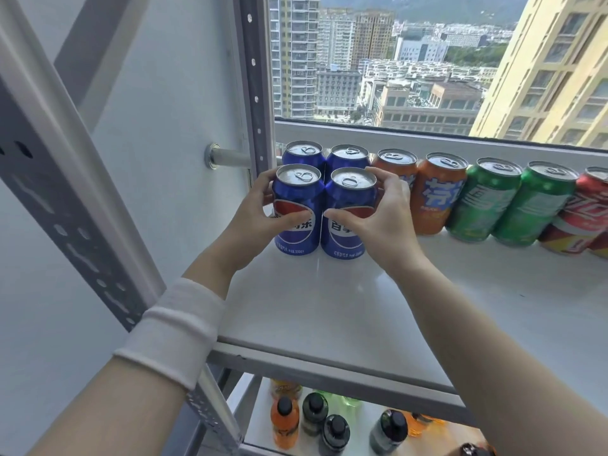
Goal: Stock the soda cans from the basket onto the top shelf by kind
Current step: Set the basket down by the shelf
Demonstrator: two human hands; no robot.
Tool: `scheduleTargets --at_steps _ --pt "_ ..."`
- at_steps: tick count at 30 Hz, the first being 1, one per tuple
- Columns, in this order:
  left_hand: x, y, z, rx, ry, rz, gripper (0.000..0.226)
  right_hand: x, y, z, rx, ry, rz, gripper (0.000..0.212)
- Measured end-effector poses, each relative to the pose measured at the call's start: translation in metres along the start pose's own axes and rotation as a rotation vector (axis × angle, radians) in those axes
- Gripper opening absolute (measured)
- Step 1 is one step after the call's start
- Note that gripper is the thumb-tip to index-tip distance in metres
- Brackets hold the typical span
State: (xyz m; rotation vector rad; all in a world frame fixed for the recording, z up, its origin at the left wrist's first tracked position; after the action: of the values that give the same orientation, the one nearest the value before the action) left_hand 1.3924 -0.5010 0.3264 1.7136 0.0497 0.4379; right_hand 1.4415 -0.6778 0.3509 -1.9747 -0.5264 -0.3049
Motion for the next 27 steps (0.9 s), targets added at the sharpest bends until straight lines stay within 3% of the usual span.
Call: scheduleTargets --at_steps 6,13,27 --pt "-0.011 0.001 -0.003 0.052 0.051 -0.025 0.085 -0.012 0.012 0.006 -0.012 -0.051 0.041 0.106" --pt "-0.025 -0.011 0.0 0.21 0.08 -0.108 0.072 -0.019 0.029 0.003 -0.11 -0.052 0.124 0.072" --pt "-0.015 -0.008 0.004 0.241 0.117 -0.104 0.071 -0.015 0.027 0.006 -0.139 0.067 0.17 0.071"
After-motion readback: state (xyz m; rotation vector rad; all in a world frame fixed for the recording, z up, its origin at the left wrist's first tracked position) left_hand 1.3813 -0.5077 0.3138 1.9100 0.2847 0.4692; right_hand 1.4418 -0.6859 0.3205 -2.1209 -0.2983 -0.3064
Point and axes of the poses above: each hand's wrist, its own x-axis towards the middle knuckle, its own z-axis out of the palm, y = z × x, the point moved 8 cm from there along x, towards the middle knuckle, and after that the axes turned 6 degrees about -x, right-handed, at the moved point
